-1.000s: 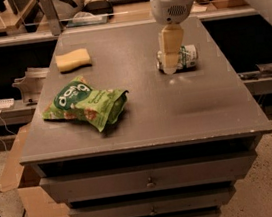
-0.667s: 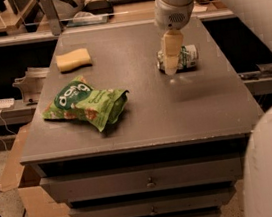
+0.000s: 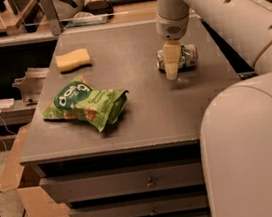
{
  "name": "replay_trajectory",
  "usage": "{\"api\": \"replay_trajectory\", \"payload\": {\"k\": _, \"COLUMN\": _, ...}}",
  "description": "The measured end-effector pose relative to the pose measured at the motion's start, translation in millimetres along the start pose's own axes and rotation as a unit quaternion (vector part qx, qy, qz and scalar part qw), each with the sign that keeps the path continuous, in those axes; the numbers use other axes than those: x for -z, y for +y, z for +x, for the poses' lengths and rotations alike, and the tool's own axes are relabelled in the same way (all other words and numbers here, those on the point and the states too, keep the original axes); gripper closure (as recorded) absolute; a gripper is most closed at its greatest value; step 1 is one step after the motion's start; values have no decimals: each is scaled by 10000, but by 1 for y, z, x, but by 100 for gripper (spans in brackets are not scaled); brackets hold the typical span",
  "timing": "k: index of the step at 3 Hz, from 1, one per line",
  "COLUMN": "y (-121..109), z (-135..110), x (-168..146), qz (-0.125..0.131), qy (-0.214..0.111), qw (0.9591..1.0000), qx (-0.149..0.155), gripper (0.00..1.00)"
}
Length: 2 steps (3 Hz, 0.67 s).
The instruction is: Place 7up can upright
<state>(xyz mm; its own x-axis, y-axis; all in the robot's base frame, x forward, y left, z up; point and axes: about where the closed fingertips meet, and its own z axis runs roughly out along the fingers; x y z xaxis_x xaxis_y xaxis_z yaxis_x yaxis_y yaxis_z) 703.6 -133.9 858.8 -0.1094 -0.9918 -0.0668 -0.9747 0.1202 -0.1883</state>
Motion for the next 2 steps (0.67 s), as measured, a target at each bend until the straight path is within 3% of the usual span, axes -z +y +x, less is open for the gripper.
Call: {"api": "replay_trajectory", "payload": {"k": 2, "y": -13, "z": 17, "x": -18, "qz": -83, "qy": 364, "qw": 9993, "qx": -80, "gripper": 0}}
